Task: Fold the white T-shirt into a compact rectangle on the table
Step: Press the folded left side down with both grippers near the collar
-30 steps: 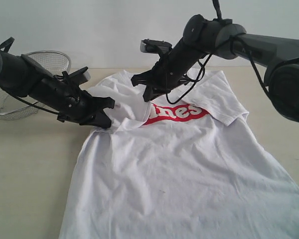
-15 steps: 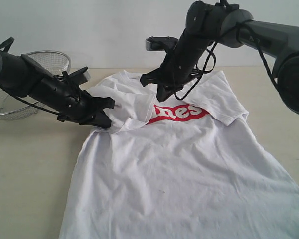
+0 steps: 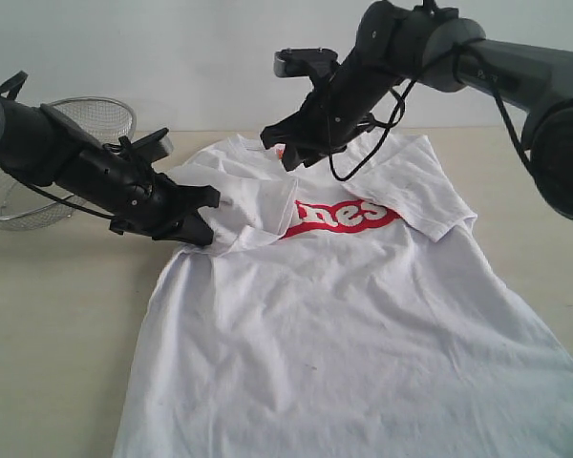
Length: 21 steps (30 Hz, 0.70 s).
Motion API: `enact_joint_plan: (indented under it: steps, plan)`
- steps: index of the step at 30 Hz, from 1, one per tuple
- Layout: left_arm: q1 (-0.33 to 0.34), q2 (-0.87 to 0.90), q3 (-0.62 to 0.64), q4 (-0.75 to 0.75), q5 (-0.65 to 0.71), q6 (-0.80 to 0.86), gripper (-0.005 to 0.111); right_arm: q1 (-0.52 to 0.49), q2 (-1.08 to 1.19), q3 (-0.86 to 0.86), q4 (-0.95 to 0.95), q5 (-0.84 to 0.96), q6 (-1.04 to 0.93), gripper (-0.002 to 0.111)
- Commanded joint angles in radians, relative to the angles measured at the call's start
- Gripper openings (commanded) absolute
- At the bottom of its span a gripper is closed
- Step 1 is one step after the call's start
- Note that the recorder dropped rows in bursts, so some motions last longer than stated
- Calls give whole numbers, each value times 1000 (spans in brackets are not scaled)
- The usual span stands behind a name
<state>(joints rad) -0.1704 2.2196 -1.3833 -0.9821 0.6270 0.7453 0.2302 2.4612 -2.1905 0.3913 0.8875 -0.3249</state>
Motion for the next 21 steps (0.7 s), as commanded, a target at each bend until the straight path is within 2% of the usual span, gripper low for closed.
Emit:
enact_joint_plan:
  steps: [1,12,16,21]
  plan:
    - [-5,3,3,12,0,-12,5,0,47,-8,79,-77,2,42]
    - [-5,3,3,12,0,-12,5,0,93,-8,141,-82,2,42]
    - [-5,3,3,12,2,-12,5,0,93,-8,46,-91,37,42]
    - [-5,3,3,12,2,-12,5,0,95,-8,61,-71,68,42]
